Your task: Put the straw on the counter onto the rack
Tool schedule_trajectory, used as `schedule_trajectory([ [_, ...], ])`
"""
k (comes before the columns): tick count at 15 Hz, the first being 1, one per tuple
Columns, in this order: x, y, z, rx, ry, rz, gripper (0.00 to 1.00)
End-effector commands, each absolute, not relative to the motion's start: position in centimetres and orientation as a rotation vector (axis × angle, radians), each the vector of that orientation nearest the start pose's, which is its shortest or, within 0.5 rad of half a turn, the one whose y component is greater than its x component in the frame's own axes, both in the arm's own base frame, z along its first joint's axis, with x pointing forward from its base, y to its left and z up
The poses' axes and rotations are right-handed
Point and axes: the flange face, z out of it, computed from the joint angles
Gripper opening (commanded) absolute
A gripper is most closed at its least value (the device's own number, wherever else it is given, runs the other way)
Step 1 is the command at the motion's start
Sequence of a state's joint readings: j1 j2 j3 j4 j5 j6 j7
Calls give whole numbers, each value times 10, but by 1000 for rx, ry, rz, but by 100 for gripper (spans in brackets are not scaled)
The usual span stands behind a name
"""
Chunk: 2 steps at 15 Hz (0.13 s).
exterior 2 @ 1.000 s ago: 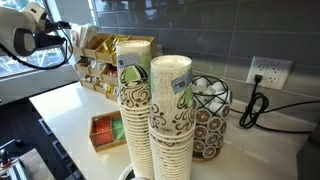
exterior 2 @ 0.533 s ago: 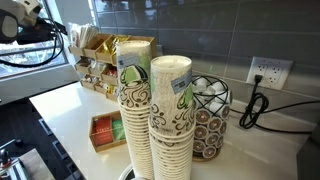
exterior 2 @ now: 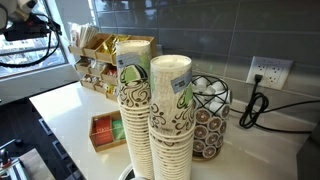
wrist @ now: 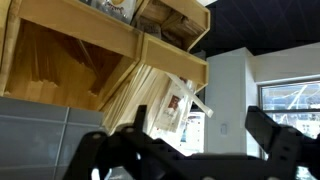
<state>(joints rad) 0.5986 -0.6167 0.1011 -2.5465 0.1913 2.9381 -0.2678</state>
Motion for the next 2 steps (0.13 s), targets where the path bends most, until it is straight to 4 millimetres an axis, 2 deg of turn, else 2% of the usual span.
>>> schedule_trajectory([
  [1, 314, 260, 596, -2332, -1013, -1330, 100],
  [2, 312, 258, 596, -2334, -1019, -1318, 100],
])
